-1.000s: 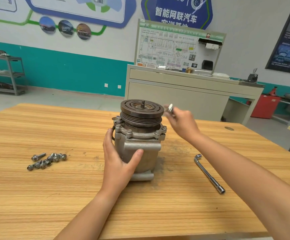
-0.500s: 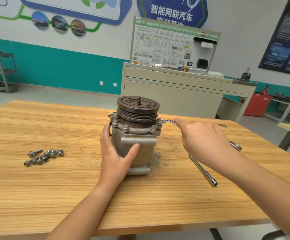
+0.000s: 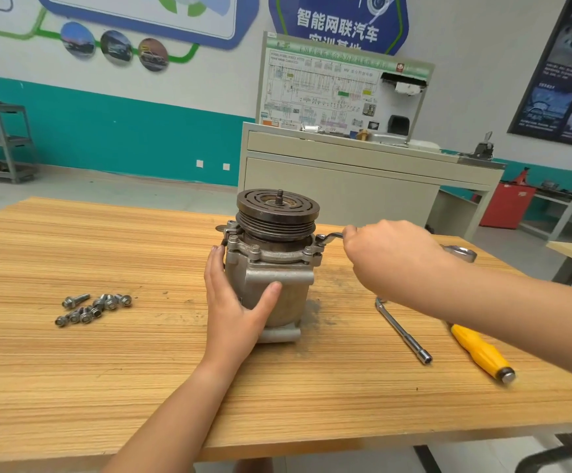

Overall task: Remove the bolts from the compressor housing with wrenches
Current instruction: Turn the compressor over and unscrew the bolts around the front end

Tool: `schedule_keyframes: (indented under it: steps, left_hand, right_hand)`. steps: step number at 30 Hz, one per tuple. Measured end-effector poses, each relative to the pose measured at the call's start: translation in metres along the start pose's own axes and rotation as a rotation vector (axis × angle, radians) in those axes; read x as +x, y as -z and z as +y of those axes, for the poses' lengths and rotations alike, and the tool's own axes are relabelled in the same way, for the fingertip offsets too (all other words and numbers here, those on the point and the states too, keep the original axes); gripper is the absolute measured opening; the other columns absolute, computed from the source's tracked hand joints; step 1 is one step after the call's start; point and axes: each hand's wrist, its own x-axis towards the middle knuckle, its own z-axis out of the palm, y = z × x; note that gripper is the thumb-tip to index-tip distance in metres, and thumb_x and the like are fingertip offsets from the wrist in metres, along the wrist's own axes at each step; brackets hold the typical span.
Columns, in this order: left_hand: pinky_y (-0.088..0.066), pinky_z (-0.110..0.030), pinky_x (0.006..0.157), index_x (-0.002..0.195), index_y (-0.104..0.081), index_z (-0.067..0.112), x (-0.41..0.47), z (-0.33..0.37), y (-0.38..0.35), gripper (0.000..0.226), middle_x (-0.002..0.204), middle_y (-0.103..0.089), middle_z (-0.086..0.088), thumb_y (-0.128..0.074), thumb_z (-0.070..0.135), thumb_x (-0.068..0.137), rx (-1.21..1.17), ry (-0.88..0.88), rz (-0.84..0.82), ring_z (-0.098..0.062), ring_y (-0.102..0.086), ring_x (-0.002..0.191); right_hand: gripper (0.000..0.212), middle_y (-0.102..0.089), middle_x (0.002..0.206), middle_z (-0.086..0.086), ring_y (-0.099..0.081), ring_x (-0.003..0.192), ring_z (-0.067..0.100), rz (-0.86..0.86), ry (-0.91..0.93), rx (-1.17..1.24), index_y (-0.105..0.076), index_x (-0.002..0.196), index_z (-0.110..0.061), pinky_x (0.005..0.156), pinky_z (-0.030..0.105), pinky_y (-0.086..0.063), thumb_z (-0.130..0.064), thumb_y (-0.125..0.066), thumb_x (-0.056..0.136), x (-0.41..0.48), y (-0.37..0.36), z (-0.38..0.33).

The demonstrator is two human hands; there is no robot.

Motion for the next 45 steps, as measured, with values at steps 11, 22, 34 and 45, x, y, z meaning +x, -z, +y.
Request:
schedule_keyframes:
  steps: [11, 22, 34, 45]
  left_hand:
    - [-0.028, -0.025, 0.105, 0.148, -0.011, 0.026, 0.001, -0.002, 0.0, 0.103, 0.154, -0.016, 0.008, -0.065, 0.058, 0.065, -0.004, 0.01, 0.005, -0.009, -0.022, 0.14]
    - [-0.026, -0.028, 0.109, 0.148, -0.008, 0.032, 0.001, -0.001, 0.002, 0.107, 0.152, -0.013, 0.014, -0.062, 0.067, 0.063, -0.026, 0.021, -0.031, -0.005, -0.018, 0.14]
    - [-0.031, -0.031, 0.108, 0.143, -0.01, 0.041, 0.004, -0.004, 0.002, 0.102, 0.148, -0.017, 0.018, -0.063, 0.067, 0.059, -0.001, 0.021, -0.01, -0.007, -0.025, 0.138]
    - [-0.03, -0.038, 0.113, 0.137, -0.008, 0.045, 0.002, 0.001, 0.003, 0.095, 0.144, -0.016, 0.02, -0.065, 0.059, 0.062, 0.001, 0.027, -0.023, -0.009, -0.023, 0.139]
  right_hand:
    - [0.038, -0.045, 0.128, 0.019, -0.049, 0.113, 0.036, -0.178, 0.028, -0.055, -0.049, 0.126, -0.003, 0.063, 0.033, -0.039, 0.005, -0.042, 0.089, 0.015, 0.015, -0.04]
    - [0.048, -0.039, 0.063, -0.005, -0.038, 0.049, 0.014, 0.111, 0.137, -0.101, -0.027, 0.136, -0.015, 0.042, 0.024, -0.029, -0.003, -0.038, 0.091, 0.033, -0.05, 0.039]
    - [0.022, -0.07, 0.082, 0.019, -0.068, 0.072, 0.033, 0.747, 0.249, 0.679, -0.067, 0.086, 0.008, 0.076, 0.05, -0.054, 0.018, -0.064, 0.067, 0.114, -0.094, -0.002]
    - [0.046, -0.043, 0.065, -0.003, -0.046, 0.06, 0.024, 0.391, -0.117, 0.498, -0.024, 0.141, -0.018, 0.048, 0.031, -0.035, -0.014, -0.036, 0.096, 0.035, -0.071, 0.032]
